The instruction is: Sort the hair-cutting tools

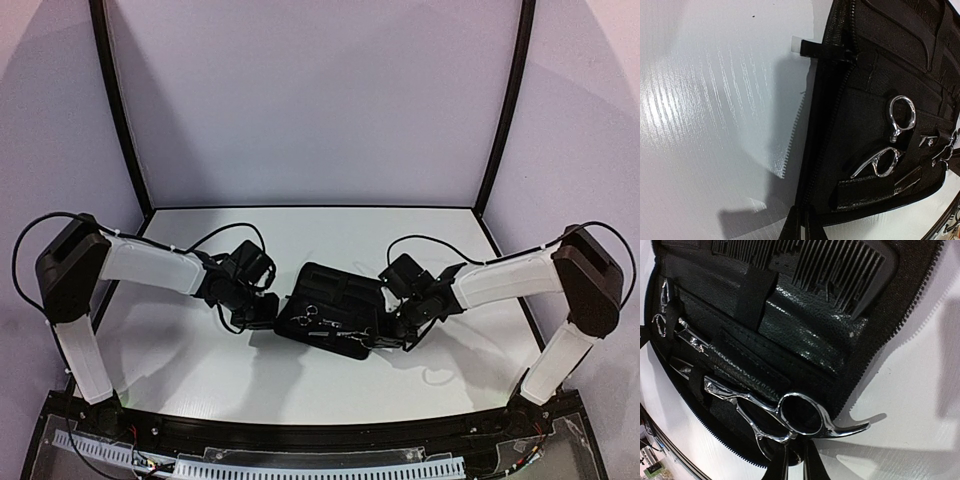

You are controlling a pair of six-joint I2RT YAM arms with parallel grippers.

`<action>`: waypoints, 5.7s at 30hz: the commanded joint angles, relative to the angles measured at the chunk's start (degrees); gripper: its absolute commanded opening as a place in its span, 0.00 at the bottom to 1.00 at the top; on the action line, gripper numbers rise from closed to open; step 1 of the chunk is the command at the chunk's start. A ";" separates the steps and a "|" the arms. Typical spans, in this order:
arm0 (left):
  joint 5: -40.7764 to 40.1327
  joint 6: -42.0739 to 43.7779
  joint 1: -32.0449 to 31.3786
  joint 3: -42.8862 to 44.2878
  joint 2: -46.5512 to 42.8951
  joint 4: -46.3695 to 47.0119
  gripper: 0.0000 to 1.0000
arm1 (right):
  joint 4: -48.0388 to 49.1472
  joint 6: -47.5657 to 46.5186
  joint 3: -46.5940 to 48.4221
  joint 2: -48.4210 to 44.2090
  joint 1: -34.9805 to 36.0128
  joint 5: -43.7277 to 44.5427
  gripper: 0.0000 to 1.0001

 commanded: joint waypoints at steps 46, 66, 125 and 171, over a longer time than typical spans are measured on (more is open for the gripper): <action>-0.85 -3.82 -1.49 -7.44 1.22 1.75 0.01 | -4.23 -11.34 19.29 5.89 7.04 -1.68 0.34; -14.12 -5.56 -1.43 -2.99 -11.87 -5.25 0.73 | -19.83 -26.64 22.72 -6.45 -15.00 -1.47 0.99; -8.59 -21.99 -3.61 -15.82 -20.23 2.97 0.99 | -19.91 -38.36 24.08 10.23 4.99 -9.38 0.99; -0.03 -14.60 -3.63 -1.18 2.40 2.49 0.53 | -22.15 -34.36 24.12 13.79 -5.01 -9.50 0.96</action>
